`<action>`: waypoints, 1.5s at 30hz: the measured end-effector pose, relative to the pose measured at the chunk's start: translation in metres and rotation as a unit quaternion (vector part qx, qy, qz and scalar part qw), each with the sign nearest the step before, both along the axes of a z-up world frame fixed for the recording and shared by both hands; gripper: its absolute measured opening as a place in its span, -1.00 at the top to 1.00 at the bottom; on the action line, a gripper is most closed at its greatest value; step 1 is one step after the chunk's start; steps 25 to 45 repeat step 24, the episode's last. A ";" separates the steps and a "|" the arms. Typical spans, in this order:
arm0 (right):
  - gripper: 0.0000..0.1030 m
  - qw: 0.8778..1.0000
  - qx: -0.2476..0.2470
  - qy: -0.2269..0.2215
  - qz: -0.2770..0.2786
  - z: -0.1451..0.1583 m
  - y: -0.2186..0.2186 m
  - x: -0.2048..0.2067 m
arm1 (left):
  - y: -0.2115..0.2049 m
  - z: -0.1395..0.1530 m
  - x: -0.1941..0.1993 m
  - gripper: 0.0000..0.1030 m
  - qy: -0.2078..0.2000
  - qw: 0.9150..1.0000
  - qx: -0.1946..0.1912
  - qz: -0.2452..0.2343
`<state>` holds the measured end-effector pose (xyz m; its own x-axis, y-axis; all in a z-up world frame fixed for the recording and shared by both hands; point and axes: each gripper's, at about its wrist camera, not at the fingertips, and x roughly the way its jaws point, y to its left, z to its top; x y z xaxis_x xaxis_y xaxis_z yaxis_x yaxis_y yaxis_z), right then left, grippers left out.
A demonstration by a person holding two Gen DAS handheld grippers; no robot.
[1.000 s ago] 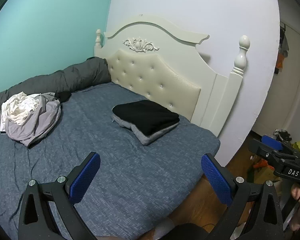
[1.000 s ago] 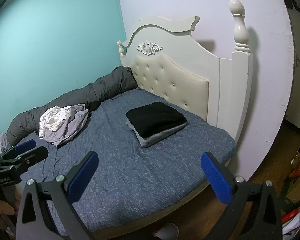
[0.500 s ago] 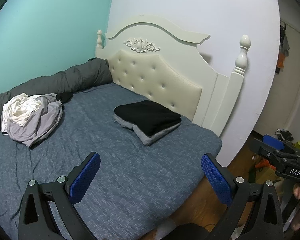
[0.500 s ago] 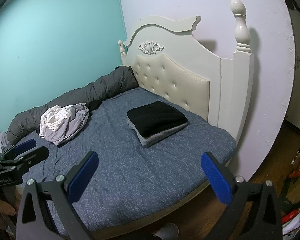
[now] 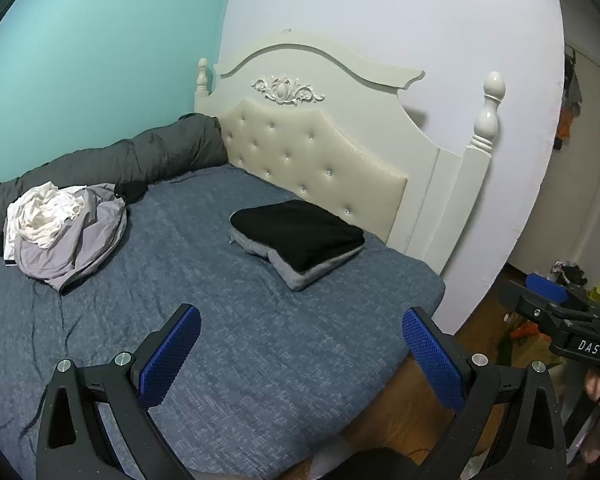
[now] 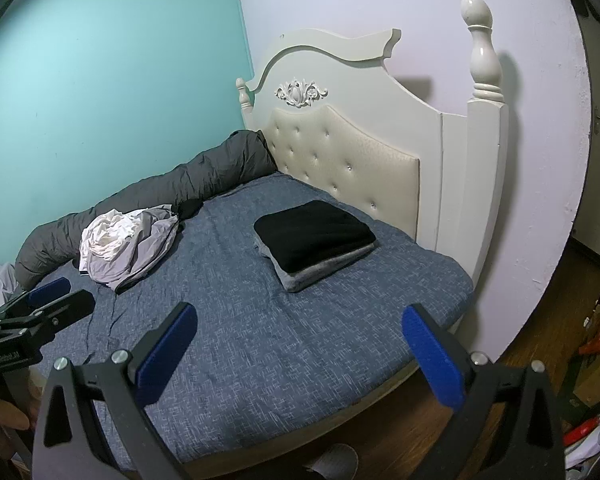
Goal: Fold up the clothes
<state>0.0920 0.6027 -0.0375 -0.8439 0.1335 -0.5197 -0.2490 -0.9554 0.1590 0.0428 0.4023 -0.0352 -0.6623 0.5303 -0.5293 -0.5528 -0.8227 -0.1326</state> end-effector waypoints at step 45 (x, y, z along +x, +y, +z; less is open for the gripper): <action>-0.99 1.000 -0.002 -0.003 0.001 -0.003 -0.001 0.000 | -0.002 -0.001 0.000 -0.99 0.002 1.000 0.000 -0.001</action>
